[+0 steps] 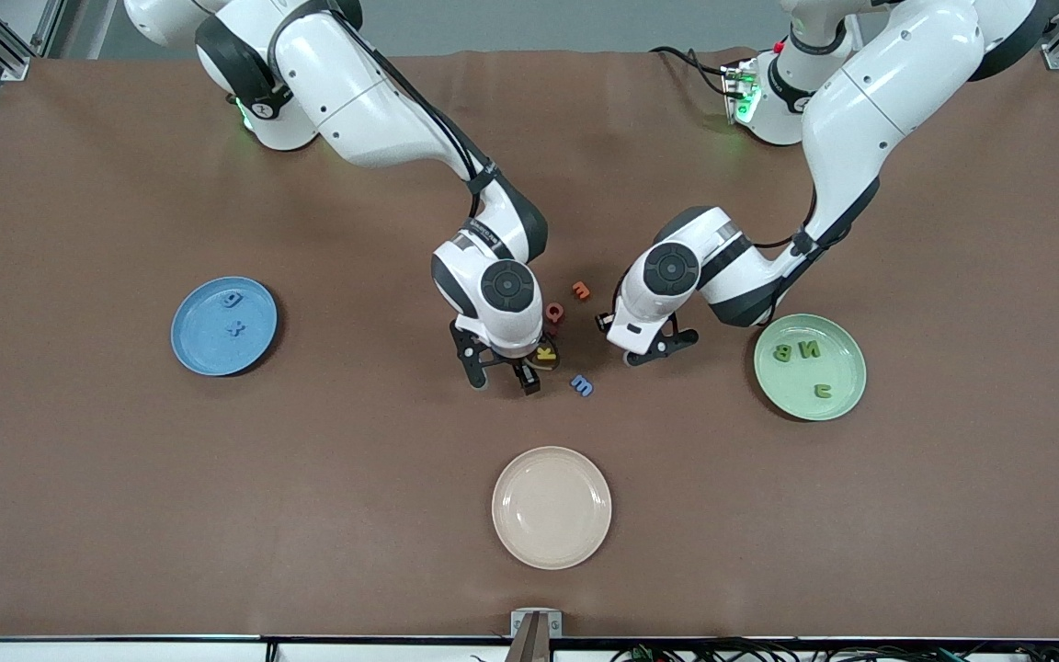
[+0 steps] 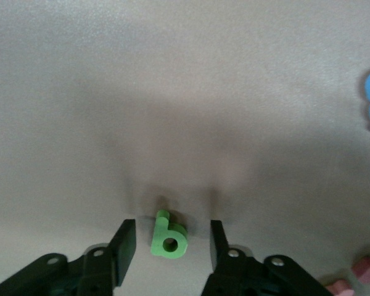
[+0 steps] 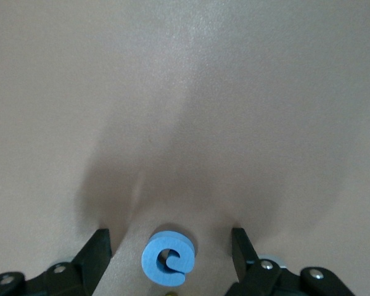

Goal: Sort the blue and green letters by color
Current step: 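Grasp the green b with the left gripper while the right grasps c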

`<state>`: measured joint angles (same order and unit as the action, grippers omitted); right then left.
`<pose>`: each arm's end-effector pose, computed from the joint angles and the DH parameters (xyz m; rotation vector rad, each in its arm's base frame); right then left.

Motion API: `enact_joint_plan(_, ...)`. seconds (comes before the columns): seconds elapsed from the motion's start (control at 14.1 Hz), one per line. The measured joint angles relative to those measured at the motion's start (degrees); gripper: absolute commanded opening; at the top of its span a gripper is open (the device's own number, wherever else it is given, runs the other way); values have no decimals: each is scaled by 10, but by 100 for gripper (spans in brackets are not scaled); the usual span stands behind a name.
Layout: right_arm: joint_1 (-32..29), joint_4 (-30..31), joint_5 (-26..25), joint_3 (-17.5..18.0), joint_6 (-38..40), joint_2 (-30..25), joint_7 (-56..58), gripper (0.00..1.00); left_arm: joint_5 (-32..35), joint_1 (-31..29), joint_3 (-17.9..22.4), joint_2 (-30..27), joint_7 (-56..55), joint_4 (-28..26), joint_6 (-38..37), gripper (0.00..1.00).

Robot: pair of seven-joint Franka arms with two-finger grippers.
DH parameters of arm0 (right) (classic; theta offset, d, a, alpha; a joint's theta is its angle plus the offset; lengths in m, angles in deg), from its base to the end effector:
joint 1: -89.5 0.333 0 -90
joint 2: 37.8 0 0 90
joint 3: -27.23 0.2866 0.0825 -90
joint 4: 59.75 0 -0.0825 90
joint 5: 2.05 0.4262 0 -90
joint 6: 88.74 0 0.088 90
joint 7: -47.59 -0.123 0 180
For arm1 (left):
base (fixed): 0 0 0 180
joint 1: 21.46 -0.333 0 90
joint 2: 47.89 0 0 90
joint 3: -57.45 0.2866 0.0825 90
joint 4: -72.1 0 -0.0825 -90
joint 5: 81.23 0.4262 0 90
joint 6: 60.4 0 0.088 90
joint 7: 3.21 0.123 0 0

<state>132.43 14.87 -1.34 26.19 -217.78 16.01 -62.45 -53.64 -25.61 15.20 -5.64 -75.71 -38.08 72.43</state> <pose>0.5597 0.5059 0.1134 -2.5943 1.7553 -0.0116 0.4819 -0.3866 0.1118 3.0728 0.5437 -0.2734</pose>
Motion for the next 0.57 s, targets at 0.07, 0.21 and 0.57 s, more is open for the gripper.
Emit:
enact_joint_plan(0.07,1,-3,0,0,1,0,0,65,0,0,0,0,0,0,2,47)
enact_joint_plan(0.21,2,-5,0,0,0,0,0,53,0,0,0,0,0,-1,3,46)
enact_joint_plan(0.57,3,-12,0,0,3,0,0,1,0,0,0,0,0,-7,3,43)
